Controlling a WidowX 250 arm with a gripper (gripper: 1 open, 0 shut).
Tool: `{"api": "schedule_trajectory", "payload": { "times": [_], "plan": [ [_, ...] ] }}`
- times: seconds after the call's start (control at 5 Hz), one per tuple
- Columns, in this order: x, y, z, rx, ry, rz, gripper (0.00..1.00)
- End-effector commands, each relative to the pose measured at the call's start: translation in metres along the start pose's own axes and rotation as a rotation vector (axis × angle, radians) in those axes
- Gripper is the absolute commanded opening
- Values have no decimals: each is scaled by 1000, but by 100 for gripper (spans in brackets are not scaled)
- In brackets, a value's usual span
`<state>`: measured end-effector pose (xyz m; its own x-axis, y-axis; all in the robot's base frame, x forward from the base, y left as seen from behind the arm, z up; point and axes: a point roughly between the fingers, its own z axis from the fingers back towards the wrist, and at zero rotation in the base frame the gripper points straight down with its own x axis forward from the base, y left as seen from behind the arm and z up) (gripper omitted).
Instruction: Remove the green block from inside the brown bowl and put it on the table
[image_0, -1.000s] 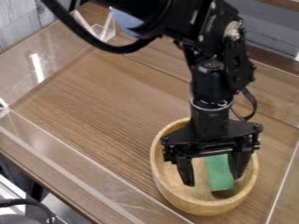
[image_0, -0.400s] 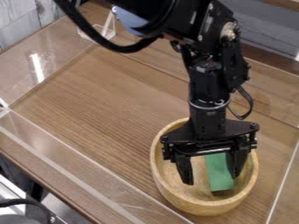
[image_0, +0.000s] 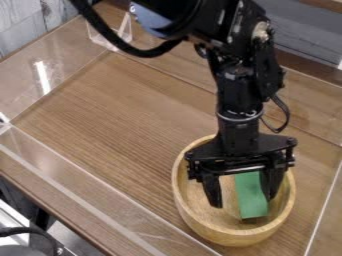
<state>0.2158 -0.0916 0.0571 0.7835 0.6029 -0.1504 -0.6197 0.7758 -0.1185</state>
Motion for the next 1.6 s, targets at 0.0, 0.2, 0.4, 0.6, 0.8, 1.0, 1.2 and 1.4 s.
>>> {"api": "schedule_trajectory", "payload": {
  "times": [0.0,0.2,0.4,0.6,0.8,1.0,1.2,1.4],
  "plan": [
    [8,-10,12,-46,-25,-7,100],
    [9,-11,12,-49,-21,-16,100],
    [10,-11,11,-51,-17,-24,100],
    [10,-12,11,-54,-13,-32,100],
    [11,-12,10,-57,-10,-39,100],
    [12,-11,10,-60,-7,-46,100],
    [16,-11,-1,-67,-10,-28,100],
    [19,-11,-11,-73,-12,-14,100]
  ]
}}
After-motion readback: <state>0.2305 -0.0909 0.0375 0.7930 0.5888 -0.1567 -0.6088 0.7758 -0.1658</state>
